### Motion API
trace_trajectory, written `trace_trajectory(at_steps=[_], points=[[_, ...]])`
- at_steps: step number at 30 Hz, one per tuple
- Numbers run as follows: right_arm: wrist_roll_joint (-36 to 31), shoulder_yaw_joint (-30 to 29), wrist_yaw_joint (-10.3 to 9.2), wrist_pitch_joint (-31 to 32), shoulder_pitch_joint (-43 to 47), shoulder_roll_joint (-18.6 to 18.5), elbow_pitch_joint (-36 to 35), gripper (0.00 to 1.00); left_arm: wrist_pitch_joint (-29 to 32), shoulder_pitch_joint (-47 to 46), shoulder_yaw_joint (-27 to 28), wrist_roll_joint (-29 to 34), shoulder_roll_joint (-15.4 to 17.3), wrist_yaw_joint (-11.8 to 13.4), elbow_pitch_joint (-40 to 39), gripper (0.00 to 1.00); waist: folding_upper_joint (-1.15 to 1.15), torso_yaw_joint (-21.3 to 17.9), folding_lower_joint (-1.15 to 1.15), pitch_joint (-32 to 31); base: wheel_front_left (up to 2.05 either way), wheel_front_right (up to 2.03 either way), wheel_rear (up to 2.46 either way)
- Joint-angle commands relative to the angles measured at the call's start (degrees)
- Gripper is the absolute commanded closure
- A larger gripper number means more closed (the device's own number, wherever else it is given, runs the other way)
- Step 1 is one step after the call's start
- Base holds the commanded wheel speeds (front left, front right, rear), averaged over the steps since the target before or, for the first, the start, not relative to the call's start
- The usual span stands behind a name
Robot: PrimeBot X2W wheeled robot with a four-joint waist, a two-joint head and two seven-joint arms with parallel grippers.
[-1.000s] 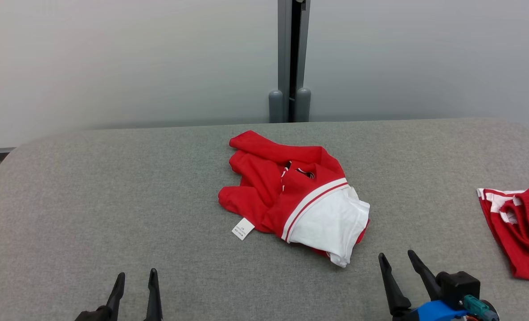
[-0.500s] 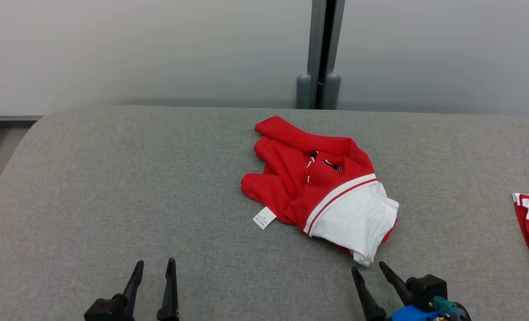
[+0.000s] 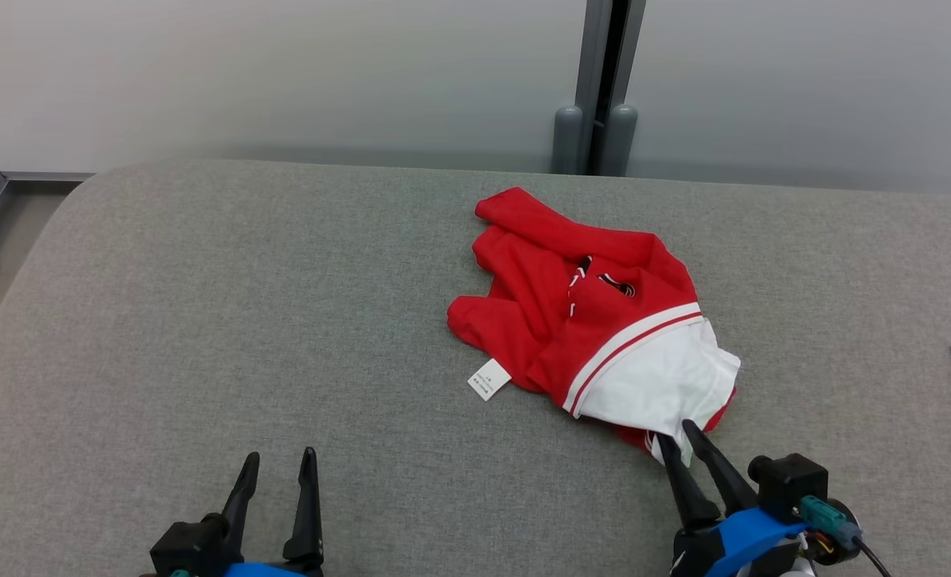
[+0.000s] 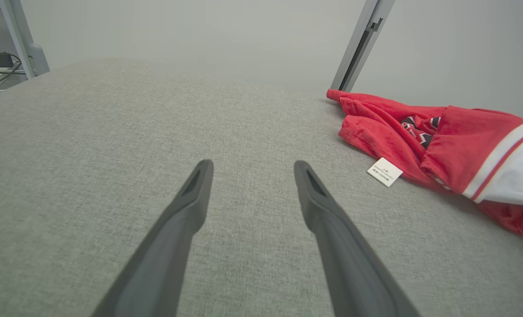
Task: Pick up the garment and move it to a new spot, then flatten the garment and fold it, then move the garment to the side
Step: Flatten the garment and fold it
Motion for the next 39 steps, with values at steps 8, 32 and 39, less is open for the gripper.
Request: trace_trajectory(at_steps=[8, 32, 39], points=[[-0.26, -1.9, 0.0, -0.02, 0.78, -0.17, -6.52, 1.0, -0.15, -0.91, -0.8, -0.78, -0.03, -0.5, 0.31, 0.0, 0.0, -0.45, -0.01, -0.45, 0.0, 0.0, 0.0], [-4.08, 9.72, -0.01, -0.01, -47.4, -0.2, -11.6, 1.0, -0.14, 1.88, -4.54, -2.82, -0.04, -0.55, 3.47, 0.0, 0.0, 12.55, -0.01, -4.36, 0.0, 0.0, 0.0], [-5.57, 4.22, -0.01, 0.0, -47.41, -3.83, -9.17, 1.0, -0.15, 2.81, -3.38, -3.11, -0.05, -0.51, 3.38, 0.0, 0.0, 14.38, -0.01, -3.79, 0.0, 0.0, 0.0]])
